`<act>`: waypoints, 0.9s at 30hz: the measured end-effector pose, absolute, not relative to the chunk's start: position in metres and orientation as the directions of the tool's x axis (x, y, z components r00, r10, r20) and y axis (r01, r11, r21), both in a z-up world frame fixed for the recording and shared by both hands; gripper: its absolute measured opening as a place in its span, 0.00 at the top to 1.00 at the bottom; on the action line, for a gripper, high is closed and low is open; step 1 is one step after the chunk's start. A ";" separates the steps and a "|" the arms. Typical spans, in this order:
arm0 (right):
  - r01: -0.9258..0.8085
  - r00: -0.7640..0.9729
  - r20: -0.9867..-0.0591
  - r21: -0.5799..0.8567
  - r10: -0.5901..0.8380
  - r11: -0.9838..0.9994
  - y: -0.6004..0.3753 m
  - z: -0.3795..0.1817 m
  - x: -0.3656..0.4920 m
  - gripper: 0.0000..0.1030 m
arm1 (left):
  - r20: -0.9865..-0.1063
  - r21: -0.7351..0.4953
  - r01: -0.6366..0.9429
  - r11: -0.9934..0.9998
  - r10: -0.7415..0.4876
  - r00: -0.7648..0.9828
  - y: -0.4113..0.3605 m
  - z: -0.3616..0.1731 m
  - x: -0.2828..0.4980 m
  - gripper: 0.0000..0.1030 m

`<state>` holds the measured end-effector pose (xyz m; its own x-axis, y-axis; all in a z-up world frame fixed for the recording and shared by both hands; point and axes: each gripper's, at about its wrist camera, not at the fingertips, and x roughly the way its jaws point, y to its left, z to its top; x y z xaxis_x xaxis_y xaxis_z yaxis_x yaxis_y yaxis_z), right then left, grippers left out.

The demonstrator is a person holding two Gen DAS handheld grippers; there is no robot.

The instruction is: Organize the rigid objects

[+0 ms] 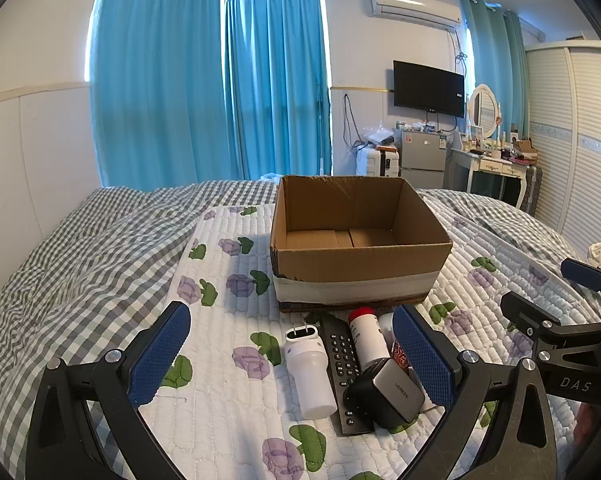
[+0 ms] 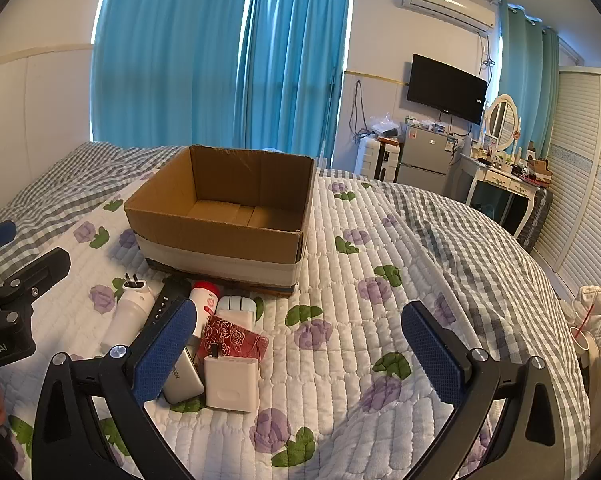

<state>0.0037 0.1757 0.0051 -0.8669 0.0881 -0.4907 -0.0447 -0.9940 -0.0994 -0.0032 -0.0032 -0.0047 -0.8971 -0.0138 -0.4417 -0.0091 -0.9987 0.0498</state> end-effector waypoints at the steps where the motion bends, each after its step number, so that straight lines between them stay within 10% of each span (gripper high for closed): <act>1: -0.045 -0.867 -0.491 -0.099 0.088 -0.994 0.176 0.005 0.004 0.00 | -0.441 0.050 -0.009 -0.999 -0.014 -0.897 -0.003 -0.005 -0.003 0.00; 27: -0.045 -0.861 -0.501 -0.101 0.090 -0.994 0.176 0.001 0.004 0.00 | -0.444 0.054 -0.011 -0.998 -0.014 -0.896 -0.003 -0.007 -0.003 0.00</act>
